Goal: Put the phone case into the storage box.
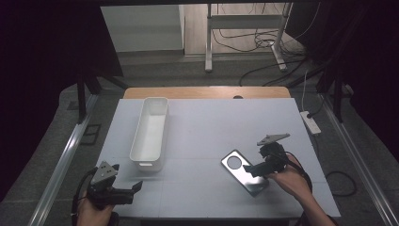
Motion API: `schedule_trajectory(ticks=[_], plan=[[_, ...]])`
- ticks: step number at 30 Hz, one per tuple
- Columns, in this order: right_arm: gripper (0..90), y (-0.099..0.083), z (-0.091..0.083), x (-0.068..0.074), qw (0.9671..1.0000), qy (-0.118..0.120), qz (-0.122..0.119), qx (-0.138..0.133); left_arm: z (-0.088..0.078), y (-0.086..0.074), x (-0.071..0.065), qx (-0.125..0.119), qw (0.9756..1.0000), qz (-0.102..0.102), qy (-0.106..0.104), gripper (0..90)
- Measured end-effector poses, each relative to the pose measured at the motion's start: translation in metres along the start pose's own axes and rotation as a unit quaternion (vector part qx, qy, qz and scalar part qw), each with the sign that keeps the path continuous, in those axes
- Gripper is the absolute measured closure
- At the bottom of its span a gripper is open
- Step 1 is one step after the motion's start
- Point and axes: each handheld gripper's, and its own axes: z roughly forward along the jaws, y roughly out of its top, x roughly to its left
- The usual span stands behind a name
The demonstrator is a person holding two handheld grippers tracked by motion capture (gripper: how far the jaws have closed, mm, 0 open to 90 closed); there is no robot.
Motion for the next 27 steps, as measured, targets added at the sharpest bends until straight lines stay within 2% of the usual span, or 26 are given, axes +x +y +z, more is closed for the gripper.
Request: schedule_trajectory(ticks=[11,13,21,27], plan=[[0.0,0.014,0.006,0.0,0.9999,0.005,0.009,0.002,0.0,0.0,0.0,0.0,1.0,0.0,0.0,0.0],[0.0,0.015,0.009,0.0,0.9999,0.006,0.01,0.009,0.0,0.0,0.0,0.0,1.0,-0.001,0.0,0.0],[0.0,0.012,0.015,-0.002,0.9998,-0.003,0.006,0.016,0.0,0.0,0.0,0.0,1.0,0.001,-0.001,0.0],[0.2,0.006,0.026,-0.006,0.9992,-0.006,0.011,0.038,0.0,0.0,0.0,0.0,1.0,0.002,-0.001,0.0]])
